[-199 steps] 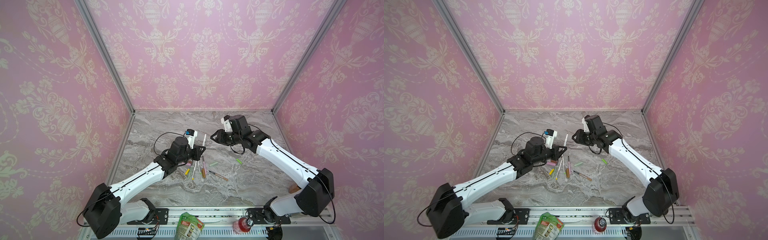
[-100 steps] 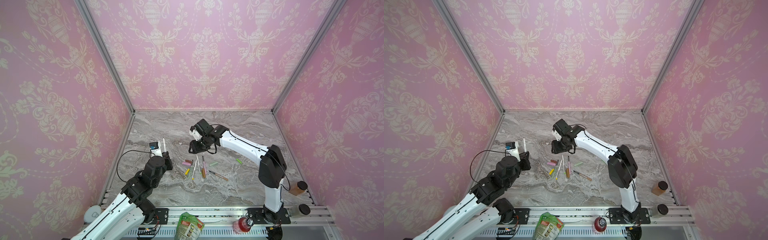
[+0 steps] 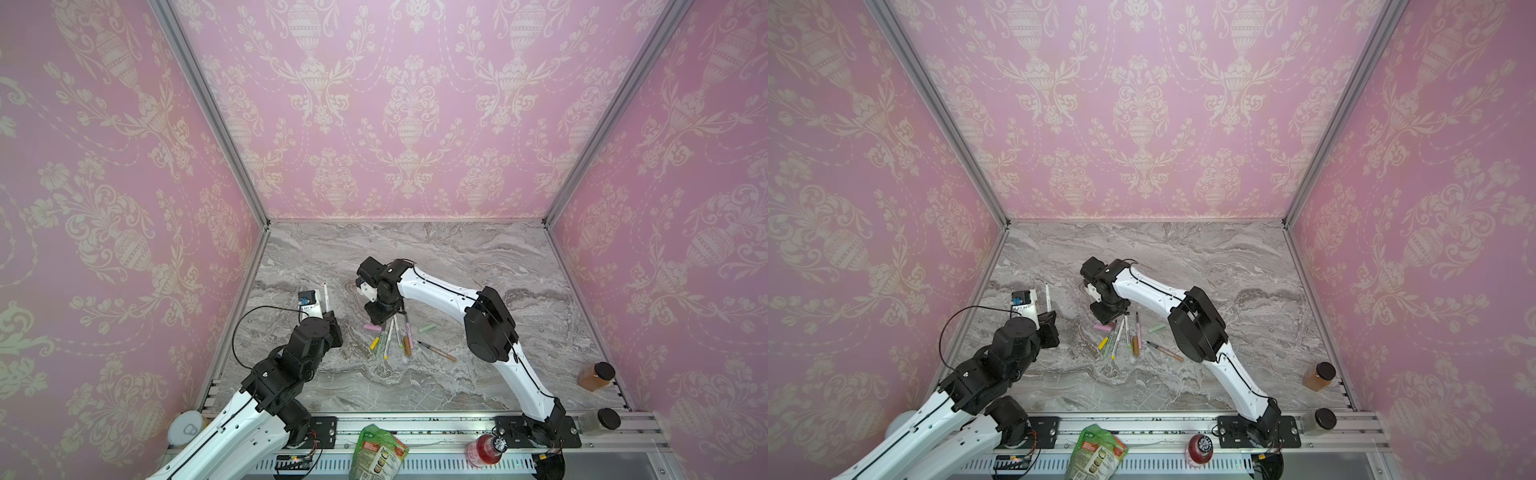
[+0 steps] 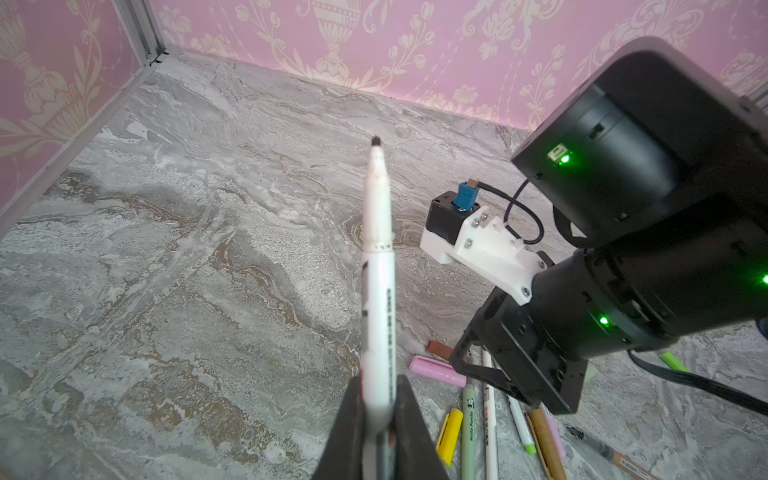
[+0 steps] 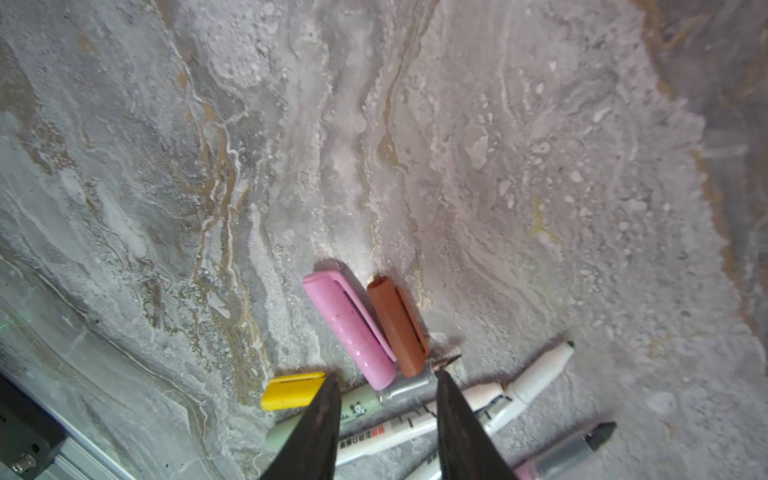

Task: Insert the pens into the pen caps
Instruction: 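Move the right gripper to the orange-brown cap while the left holds the pen upright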

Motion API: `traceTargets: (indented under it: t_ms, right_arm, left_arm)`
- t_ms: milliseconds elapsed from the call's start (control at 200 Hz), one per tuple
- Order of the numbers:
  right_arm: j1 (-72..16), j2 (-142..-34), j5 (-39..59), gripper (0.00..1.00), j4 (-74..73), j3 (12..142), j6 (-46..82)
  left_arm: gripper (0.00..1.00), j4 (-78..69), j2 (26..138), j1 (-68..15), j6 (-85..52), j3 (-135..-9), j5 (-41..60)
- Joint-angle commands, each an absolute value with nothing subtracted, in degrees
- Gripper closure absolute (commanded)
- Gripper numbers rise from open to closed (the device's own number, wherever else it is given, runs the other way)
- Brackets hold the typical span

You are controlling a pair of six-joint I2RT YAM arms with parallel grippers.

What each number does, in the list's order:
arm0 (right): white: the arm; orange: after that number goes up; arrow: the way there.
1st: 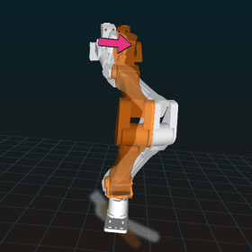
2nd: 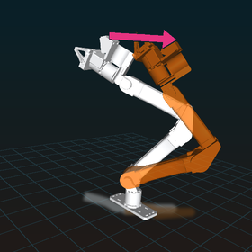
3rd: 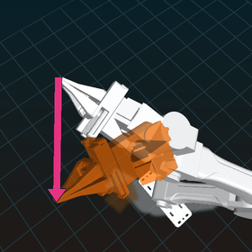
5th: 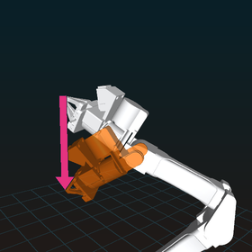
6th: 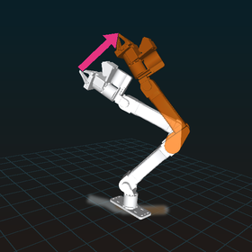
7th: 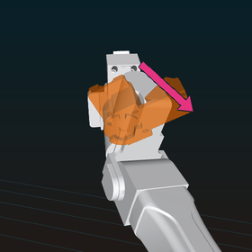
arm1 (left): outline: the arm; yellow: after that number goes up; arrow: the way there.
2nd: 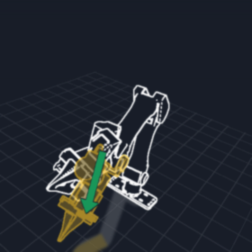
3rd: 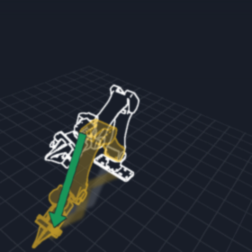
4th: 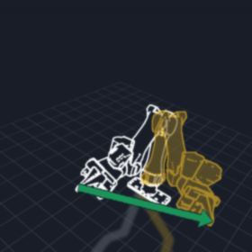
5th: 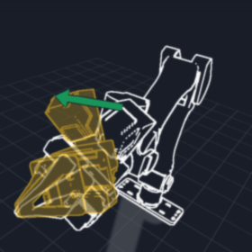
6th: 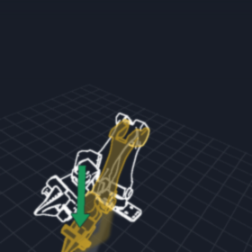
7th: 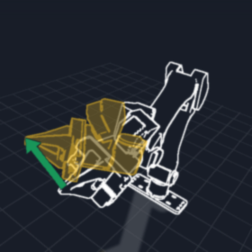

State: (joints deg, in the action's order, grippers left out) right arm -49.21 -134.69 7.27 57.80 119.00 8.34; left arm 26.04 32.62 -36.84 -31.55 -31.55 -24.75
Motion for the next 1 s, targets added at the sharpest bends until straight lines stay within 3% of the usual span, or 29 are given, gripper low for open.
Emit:
traceTargets:
  t_ms: [0,996]
  right_arm:
    - [-49.19,-136.08,4.49,0.61,60.58,120.68,5.65]
    - [-50.10,-143.41,-0.38,0.62,60.12,126.44,5.00]
  left_arm:
    - [1.00,26.18,32.88,-36.05,-31.67,-30.85,-24.17]
    - [1.00,24.61,34.39,-34.35,-31.59,-31.25,-22.06]
